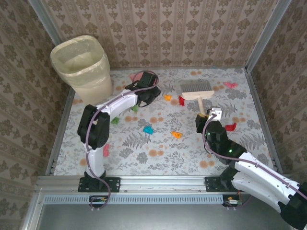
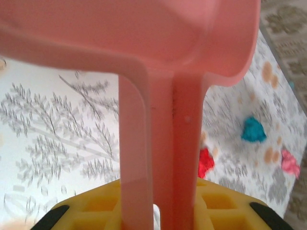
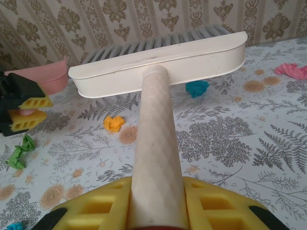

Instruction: Sweep away the paper scraps from the table

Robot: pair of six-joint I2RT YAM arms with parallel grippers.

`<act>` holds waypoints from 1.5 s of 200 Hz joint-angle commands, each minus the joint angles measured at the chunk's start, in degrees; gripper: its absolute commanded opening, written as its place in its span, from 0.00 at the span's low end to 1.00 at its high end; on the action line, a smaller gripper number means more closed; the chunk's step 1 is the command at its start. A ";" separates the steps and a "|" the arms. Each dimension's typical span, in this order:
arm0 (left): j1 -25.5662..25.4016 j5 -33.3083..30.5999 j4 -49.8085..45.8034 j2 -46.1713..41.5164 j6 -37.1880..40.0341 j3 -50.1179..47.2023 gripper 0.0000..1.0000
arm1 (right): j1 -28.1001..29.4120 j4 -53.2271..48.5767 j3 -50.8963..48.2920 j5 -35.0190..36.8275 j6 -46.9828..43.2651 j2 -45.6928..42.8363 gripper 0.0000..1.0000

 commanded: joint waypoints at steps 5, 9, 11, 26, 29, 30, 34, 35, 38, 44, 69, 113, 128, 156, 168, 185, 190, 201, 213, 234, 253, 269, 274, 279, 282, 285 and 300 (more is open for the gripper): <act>-4.07 -1.55 -0.71 -5.95 6.96 -3.19 0.22 | 0.25 1.83 -0.53 2.33 -0.49 -1.72 0.00; -4.68 -1.69 -1.37 -6.48 7.84 -3.68 0.22 | 0.27 1.67 -0.53 2.54 -0.40 -1.89 0.00; -5.05 -1.70 -1.82 -6.74 8.37 -3.84 0.22 | 0.26 1.61 -0.53 2.72 -0.38 -1.98 0.00; -7.09 -1.99 -3.99 -9.69 11.26 -5.92 0.21 | 0.25 0.80 -0.53 4.07 0.04 -2.73 0.00; -7.42 -1.72 -3.90 -10.42 12.04 -6.67 0.21 | 0.25 0.63 -0.58 4.31 0.15 -2.93 0.00; -7.48 -1.63 -3.84 -10.69 12.33 -6.92 0.21 | 0.25 0.60 -0.60 4.37 0.12 -3.00 0.00; -7.95 -1.14 -3.71 -11.56 13.27 -7.93 0.20 | 0.25 0.45 -0.62 4.61 0.18 -3.24 0.00; -8.06 -1.03 -3.75 -11.74 13.47 -8.12 0.21 | 0.25 0.42 -0.62 4.65 0.18 -3.28 0.00; -8.33 -0.80 -3.86 -12.47 14.07 -8.81 0.20 | 0.25 0.35 -0.67 4.79 0.18 -3.46 0.00; -8.99 -0.20 -4.42 -13.72 15.29 -10.13 0.20 | 0.25 0.16 -0.71 5.17 0.28 -3.78 0.00; -10.90 3.73 -6.13 -19.12 21.95 -15.60 0.19 | 0.25 -1.40 -0.37 6.94 0.79 -4.46 0.00; -13.77 10.40 -7.10 -27.56 30.46 -24.73 0.18 | 0.08 -3.49 0.30 8.63 1.51 -5.21 0.00; -15.29 14.09 -6.02 -28.44 32.75 -26.03 0.18 | -0.01 -4.68 0.76 9.20 1.80 -5.67 0.00; -19.56 18.57 -5.15 -24.85 34.91 -23.24 0.18 | -0.14 -6.98 1.20 12.11 2.33 -7.59 0.00; -20.87 20.27 -5.10 -21.61 35.25 -20.27 0.18 | -0.26 -8.87 1.72 13.76 2.93 -8.64 0.00; -22.16 23.41 -4.76 -15.88 34.73 -15.44 0.18 | -0.53 -12.25 2.90 16.54 3.89 -10.27 0.00; -22.46 24.25 -4.75 -13.99 34.54 -13.64 0.17 | -0.66 -13.54 3.13 17.14 4.27 -10.71 0.00; -23.04 25.96 -5.10 -9.70 33.93 -9.71 0.17 | -1.17 -15.16 3.48 19.36 4.87 -12.14 0.00; -23.25 29.11 -4.49 -4.93 33.21 -5.36 0.17 | -1.87 -16.24 3.53 19.80 5.53 -13.69 0.00; -23.56 31.98 -7.51 4.06 32.16 4.04 0.16 | -3.44 -17.95 3.64 19.98 6.48 -14.97 0.00; -23.21 32.75 -10.37 10.87 31.27 12.25 0.16 | -4.94 -19.49 3.95 19.64 7.77 -14.93 0.00; -22.80 34.98 -11.50 15.44 30.38 17.67 0.17 | -6.12 -20.05 3.87 18.96 8.55 -14.93 0.00; -22.68 35.30 -11.79 16.65 30.09 18.99 0.18 | -6.45 -20.10 3.78 18.68 8.69 -14.93 0.00; -22.51 35.66 -12.03 17.79 29.73 20.27 0.18 | -6.79 -20.14 3.71 18.49 8.86 -14.93 0.00; -22.46 35.90 -12.17 18.39 29.55 20.86 0.19 | -7.00 -20.18 3.69 18.34 9.00 -14.85 0.00; -22.36 36.09 -12.22 19.05 29.29 21.50 0.19 | -7.18 -20.31 3.71 18.17 9.09 -14.84 0.00; -22.00 37.39 -12.55 21.67 28.61 24.05 0.23 | -8.13 -20.53 3.68 17.78 9.50 -14.50 0.00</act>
